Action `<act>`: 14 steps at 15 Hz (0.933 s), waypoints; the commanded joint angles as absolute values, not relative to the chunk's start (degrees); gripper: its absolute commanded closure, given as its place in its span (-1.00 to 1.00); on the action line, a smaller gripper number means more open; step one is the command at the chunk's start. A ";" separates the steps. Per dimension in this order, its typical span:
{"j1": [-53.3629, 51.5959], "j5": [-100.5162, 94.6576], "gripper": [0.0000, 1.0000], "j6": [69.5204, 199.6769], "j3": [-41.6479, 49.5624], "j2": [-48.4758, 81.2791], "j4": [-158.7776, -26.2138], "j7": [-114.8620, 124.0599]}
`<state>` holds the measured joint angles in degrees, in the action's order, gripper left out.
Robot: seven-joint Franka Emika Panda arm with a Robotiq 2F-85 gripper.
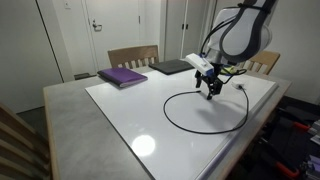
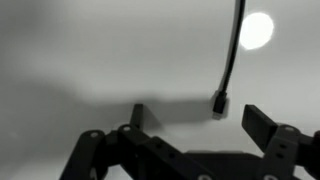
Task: Unwind the charger
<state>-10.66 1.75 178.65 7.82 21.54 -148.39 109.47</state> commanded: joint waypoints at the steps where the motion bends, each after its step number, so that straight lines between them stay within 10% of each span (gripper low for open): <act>1: -5.58 6.40 -1.00 180.01 2.58 20.17 -149.59 101.55; 6: 10.36 13.53 -1.00 176.06 -13.78 22.88 -144.87 84.78; 14: -4.26 13.14 -1.00 172.31 4.44 23.30 -144.30 82.27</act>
